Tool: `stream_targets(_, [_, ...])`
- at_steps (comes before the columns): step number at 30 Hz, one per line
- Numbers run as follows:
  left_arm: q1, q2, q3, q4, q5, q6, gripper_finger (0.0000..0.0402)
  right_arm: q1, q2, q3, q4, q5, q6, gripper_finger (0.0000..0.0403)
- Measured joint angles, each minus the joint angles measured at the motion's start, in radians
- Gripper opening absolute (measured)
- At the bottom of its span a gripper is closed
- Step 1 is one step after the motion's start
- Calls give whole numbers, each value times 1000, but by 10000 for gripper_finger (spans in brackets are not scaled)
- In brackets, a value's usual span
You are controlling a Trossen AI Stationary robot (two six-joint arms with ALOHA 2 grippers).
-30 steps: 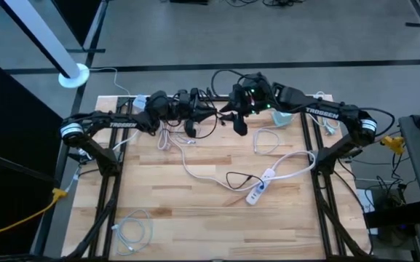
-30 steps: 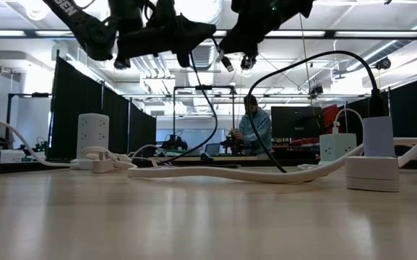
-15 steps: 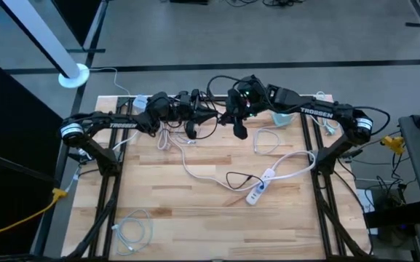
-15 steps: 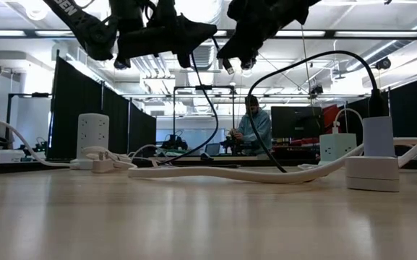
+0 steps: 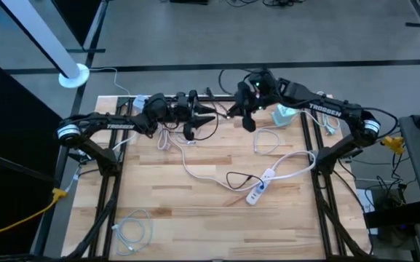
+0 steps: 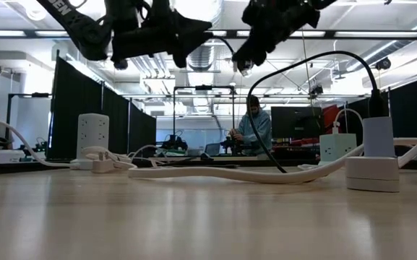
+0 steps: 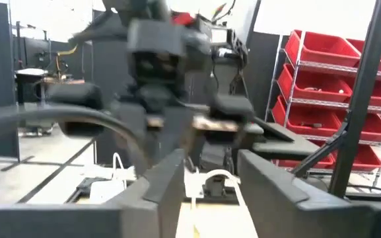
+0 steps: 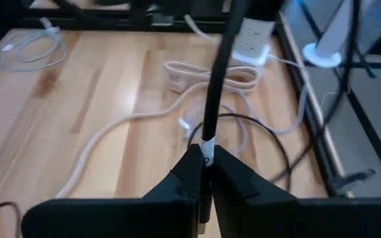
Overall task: Insert USB
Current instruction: Insert the black charger cable into the green outlet extension
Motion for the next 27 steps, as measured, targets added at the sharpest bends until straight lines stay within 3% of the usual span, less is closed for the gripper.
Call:
stream_targets(7, [-9, 47, -23, -2, -18, -8, 183, 17, -13, -14, 241, -114, 93, 7])
stream_targets(10, [-23, 54, -23, -1, -91, 2, 193, 30, -17, -14, 334, -182, 149, 7])
stream_targets(13, [-35, 54, -23, 11, -169, 36, 200, 47, -18, -14, 348, -172, 161, 7])
stream_targets(24, [-66, 54, -19, 86, -186, 55, 209, 85, -16, -14, 405, -71, 148, 7])
stream_targets(27, [-74, 54, -17, 86, -259, 51, 199, 89, -8, -14, 401, -64, 153, 7])
